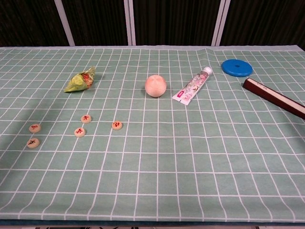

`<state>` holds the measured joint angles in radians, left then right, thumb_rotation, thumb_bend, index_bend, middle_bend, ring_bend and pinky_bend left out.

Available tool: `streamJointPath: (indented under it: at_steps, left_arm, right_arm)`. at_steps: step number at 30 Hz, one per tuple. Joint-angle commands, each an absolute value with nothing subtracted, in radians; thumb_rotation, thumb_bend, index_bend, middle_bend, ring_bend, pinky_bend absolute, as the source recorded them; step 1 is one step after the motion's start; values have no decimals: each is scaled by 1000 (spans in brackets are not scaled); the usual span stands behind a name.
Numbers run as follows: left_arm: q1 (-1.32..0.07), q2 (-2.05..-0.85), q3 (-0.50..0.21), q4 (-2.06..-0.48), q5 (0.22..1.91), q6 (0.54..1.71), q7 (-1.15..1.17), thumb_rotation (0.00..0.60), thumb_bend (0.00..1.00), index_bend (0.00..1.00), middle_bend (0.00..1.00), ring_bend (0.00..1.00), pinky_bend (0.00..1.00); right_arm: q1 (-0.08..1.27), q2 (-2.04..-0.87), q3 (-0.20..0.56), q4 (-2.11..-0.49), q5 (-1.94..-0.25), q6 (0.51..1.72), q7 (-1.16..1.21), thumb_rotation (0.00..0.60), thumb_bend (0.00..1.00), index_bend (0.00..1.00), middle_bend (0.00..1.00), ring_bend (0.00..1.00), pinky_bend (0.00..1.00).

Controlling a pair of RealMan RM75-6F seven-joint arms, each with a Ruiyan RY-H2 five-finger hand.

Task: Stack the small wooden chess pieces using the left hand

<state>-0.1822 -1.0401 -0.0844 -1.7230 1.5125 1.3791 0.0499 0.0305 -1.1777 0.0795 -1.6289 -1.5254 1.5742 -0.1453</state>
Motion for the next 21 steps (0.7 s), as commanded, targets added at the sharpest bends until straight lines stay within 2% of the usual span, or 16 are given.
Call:
streamJointPath:
  at_steps: [1, 5, 10, 15, 21]
  left_arm:
    - [-281, -1023, -126, -1801, 1480, 1259, 123, 600, 149, 97, 0, 0, 0]
    - [-377, -1044, -153, -1848, 1419, 1123, 192, 600, 150, 123, 0, 0, 0]
    - [-492, -1137, -178, -1850, 1303, 998, 353, 600, 155, 162, 0, 0, 0]
    - [-581, -1267, -183, -1818, 1185, 946, 506, 600, 164, 216, 0, 0, 0]
    - [-662, -1416, -177, -1744, 1059, 935, 636, 600, 193, 256, 0, 0, 0]
  right_arm:
    - [30, -1178, 81, -1630, -1523, 1575, -143, 600, 233, 119, 13, 0, 0]
    - [30, -1177, 83, -1632, -1517, 1572, -142, 600, 233, 119, 13, 0, 0]
    - [30, -1177, 84, -1633, -1516, 1572, -142, 600, 232, 118, 13, 0, 0]
    - [29, -1175, 89, -1635, -1509, 1573, -131, 600, 232, 119, 13, 0, 0]
    - [26, -1174, 92, -1630, -1506, 1579, -123, 600, 232, 119, 13, 0, 0]
